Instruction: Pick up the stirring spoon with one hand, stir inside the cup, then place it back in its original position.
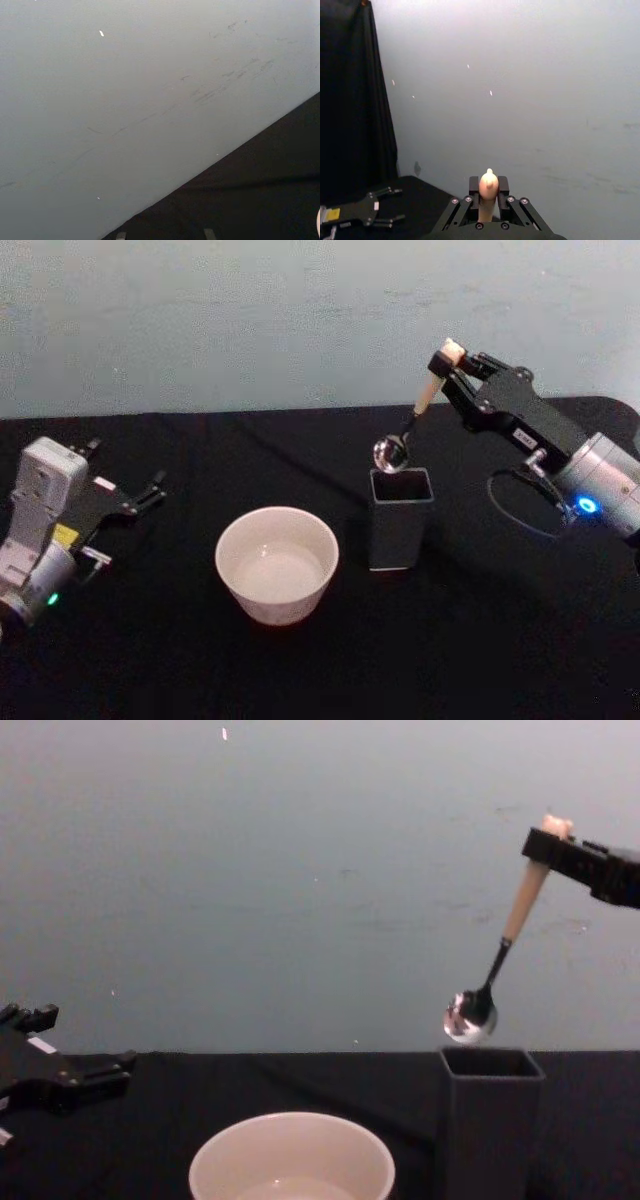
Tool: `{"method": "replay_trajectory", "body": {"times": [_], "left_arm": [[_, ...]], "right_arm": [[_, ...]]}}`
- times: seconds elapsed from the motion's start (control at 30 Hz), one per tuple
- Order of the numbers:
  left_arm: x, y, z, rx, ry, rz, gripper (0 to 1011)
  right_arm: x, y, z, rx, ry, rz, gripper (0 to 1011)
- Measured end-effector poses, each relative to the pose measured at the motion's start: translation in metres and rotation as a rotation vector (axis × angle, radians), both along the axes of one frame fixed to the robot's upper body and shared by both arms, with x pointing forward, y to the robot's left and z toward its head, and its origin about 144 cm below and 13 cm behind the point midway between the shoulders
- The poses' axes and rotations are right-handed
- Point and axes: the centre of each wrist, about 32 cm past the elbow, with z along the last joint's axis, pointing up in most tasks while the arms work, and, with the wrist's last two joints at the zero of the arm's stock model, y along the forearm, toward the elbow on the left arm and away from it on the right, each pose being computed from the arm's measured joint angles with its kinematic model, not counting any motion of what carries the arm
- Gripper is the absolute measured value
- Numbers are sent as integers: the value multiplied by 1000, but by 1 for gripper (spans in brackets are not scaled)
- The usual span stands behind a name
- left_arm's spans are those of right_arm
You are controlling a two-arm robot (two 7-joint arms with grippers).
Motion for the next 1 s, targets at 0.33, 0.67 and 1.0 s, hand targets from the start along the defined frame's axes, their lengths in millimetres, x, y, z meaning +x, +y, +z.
{"method": "replay_trajectory", "body": {"times": [0.33, 0.67, 1.0], "left_arm": [[0, 0, 0, 0, 0, 0, 1001], [0, 0, 0, 0, 0, 0, 1001], [0, 0, 0, 0, 0, 0, 1001]], "right_arm": [[10, 14, 0, 7, -10, 40, 213], [23, 35, -5, -38, -16, 116, 213], [32, 56, -6, -126, -30, 191, 213]]}}
